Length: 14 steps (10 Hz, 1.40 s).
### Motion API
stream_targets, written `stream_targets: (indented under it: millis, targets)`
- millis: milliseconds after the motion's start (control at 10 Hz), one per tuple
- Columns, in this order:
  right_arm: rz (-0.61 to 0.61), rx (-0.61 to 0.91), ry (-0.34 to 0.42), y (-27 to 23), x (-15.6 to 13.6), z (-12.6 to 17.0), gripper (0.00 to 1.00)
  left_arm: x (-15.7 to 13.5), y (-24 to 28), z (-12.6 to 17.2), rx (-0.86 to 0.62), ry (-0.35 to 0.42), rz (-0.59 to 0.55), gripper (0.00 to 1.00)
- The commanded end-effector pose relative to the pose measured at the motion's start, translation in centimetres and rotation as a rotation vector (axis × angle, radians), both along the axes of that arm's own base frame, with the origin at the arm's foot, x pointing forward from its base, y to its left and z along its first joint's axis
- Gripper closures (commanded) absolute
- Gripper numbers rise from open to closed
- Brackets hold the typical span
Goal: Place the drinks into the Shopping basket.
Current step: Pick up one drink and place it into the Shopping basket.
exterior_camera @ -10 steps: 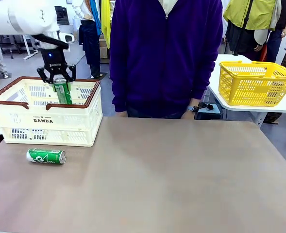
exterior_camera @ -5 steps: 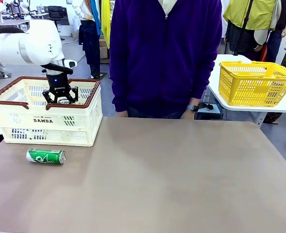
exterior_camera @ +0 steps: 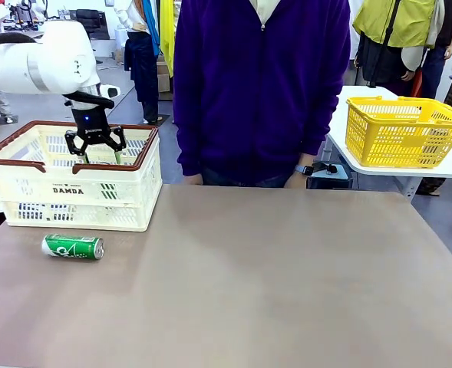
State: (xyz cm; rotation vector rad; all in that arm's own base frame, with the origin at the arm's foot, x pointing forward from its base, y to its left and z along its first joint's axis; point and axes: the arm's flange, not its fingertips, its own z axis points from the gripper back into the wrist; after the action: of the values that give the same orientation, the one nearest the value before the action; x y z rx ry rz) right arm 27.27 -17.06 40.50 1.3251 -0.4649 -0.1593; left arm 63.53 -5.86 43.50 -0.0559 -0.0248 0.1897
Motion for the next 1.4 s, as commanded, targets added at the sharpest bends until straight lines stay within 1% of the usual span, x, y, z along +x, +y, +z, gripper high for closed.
stream_targets:
  millis: [0, 100, 200, 300, 400, 500, 600, 700, 800, 900, 1000, 1100, 1200, 1300]
  targets:
    - [-0.012, 0.028, 0.001, 0.1, 0.3, 0.6, 0.0, -0.7, 1.1, 3.5, 0.008, -0.02, 0.0, 0.0]
    - [-0.012, 0.028, 0.001, 0.1, 0.3, 0.6, 0.0, -1.5, 1.6, 6.9, 0.012, -0.063, 0.001, 0.0]
    - [-0.012, 0.028, 0.001, 0.1, 0.3, 0.6, 0.0, -3.3, 2.2, 11.6, -0.044, -0.112, -0.028, 0.0]
    - [-0.012, 0.028, 0.001, 0.1, 0.3, 0.6, 0.0, -5.9, 2.8, 15.5, -0.126, -0.117, -0.105, 0.0]
    - [-0.012, 0.028, 0.001, 0.1, 0.3, 0.6, 0.0, -9.1, 3.7, 18.3, -0.266, -0.051, -0.217, 0.0]
    - [-0.012, 0.028, 0.001, 0.1, 0.3, 0.6, 0.0, -12.5, 5.6, 19.9, -0.412, -0.096, -0.338, 0.0]
    - [-0.012, 0.028, 0.001, 0.1, 0.3, 0.6, 0.0, -15.3, 7.6, 19.7, -0.519, -0.063, -0.443, 0.0]
    - [-0.012, 0.028, 0.001, 0.1, 0.3, 0.6, 0.0, -17.8, 9.6, 17.9, -0.636, -0.012, -0.524, 0.0]
    - [-0.012, 0.028, 0.001, 0.1, 0.3, 0.6, 0.0, -19.9, 11.5, 14.6, -0.772, -0.062, -0.565, 0.0]
    - [-0.012, 0.028, 0.001, 0.1, 0.3, 0.6, 0.0, -21.1, 12.8, 10.2, -0.883, -0.071, -0.552, 0.0]
    - [-0.012, 0.028, 0.001, 0.1, 0.3, 0.6, 0.0, -22.9, 14.5, 5.6, -1.041, -0.099, -0.544, 0.0]
    - [-0.012, 0.028, 0.001, 0.1, 0.3, 0.6, 0.0, -24.6, 15.9, 2.5, -1.138, -0.204, -0.519, 0.0]
    - [-0.012, 0.028, 0.001, 0.1, 0.3, 0.6, 0.0, -25.6, 16.3, 0.1, -1.202, -0.234, -0.425, 0.0]
    - [-0.012, 0.028, 0.001, 0.1, 0.3, 0.6, 0.0, -26.6, 17.0, -1.7, -1.25, -0.273, -0.32, 0.0]
